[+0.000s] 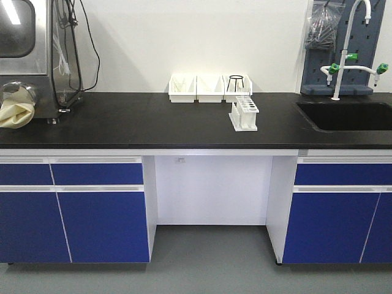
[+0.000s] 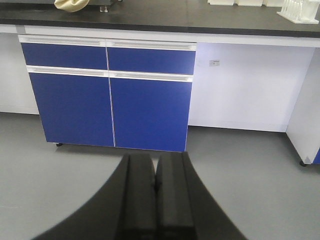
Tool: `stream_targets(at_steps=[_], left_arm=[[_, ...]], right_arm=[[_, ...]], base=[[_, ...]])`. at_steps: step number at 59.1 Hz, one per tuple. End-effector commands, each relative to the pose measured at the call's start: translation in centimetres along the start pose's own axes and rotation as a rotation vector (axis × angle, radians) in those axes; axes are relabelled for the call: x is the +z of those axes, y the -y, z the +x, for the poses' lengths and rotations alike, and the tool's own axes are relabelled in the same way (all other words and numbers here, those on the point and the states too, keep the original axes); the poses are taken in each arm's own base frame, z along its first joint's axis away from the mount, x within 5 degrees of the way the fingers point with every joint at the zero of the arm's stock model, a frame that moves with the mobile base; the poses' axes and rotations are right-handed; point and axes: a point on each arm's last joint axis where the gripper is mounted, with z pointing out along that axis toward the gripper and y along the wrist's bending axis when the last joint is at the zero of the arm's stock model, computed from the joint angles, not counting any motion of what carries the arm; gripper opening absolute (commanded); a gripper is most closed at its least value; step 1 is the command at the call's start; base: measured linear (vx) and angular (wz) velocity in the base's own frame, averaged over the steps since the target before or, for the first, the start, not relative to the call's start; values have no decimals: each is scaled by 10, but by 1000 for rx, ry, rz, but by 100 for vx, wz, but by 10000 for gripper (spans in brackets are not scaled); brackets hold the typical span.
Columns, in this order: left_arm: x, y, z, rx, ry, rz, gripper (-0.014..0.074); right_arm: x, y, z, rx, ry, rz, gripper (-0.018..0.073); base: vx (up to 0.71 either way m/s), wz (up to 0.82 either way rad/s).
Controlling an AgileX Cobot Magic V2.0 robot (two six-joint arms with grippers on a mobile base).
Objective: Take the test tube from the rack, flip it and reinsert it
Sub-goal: 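Drive the base toward the white test-tube rack on the bench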
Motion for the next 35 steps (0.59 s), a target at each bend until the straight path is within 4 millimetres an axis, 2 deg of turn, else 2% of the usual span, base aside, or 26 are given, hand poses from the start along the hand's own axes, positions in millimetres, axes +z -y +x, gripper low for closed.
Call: stream_targets(at_steps=[1,35], left_arm=[[-1,2,-8,-3,96,23,-6],[-1,2,-8,-3,96,23,-6]], right_arm=[[0,0,-7,-8,74,-2,-9],[0,0,-6,-8,69,-2,-9]], base=[[0,0],[0,-1]])
